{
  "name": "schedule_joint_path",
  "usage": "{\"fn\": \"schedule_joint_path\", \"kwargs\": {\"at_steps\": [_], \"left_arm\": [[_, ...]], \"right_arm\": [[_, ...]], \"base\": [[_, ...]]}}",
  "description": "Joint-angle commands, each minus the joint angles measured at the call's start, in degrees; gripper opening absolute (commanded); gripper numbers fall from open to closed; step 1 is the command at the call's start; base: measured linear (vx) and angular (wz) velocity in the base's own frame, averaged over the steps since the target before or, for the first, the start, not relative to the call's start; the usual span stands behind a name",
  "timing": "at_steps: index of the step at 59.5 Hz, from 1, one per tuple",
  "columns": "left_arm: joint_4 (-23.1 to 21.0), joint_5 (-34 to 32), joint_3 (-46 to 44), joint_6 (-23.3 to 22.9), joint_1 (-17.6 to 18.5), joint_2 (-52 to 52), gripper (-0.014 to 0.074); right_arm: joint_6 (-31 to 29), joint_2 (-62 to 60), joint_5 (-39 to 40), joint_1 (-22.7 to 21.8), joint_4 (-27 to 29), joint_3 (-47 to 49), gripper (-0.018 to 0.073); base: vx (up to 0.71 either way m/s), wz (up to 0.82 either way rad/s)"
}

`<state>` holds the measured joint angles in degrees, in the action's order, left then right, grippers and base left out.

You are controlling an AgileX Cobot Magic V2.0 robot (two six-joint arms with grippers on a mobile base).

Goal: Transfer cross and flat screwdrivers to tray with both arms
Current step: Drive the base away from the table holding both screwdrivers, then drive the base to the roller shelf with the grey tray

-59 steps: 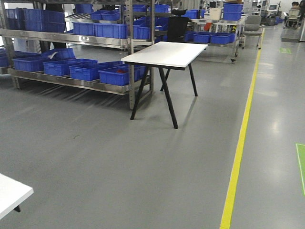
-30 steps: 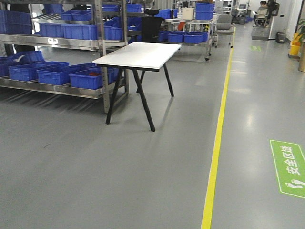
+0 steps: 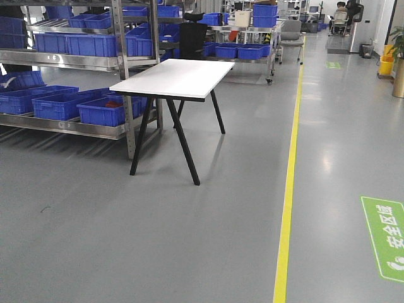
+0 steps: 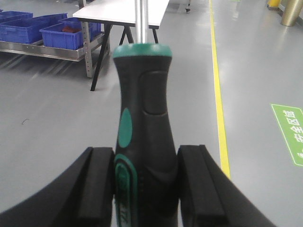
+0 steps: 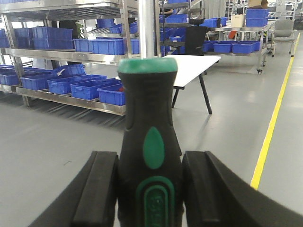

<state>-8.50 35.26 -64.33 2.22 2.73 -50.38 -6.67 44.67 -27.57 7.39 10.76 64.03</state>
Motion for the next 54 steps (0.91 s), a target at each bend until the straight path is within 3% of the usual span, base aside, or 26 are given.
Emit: {"fn": "schedule_joint_path", "kwargs": {"at_steps": [1,37,54], "left_arm": [[-0.9,-5.5,-1.5,-0.4,0.2,0.5,0.0],[-0.9,-5.5,-1.5,-0.4,0.2,0.4,0.0],[-0.9,-5.6,-1.5,-0.4,0.2,0.4,0.0]], "right_arm": [[-0.2,-0.1,5.6,-0.1,0.3,1.8,-0.0008],[-0.2,-0.1,5.6,-0.1,0.3,1.8,-0.0008],[-0.2,-0.1,5.6,-0.1,0.3,1.8,-0.0008]], "base": [[0.42,0.02],[0.47,0.01],[0.49,0.25]]}}
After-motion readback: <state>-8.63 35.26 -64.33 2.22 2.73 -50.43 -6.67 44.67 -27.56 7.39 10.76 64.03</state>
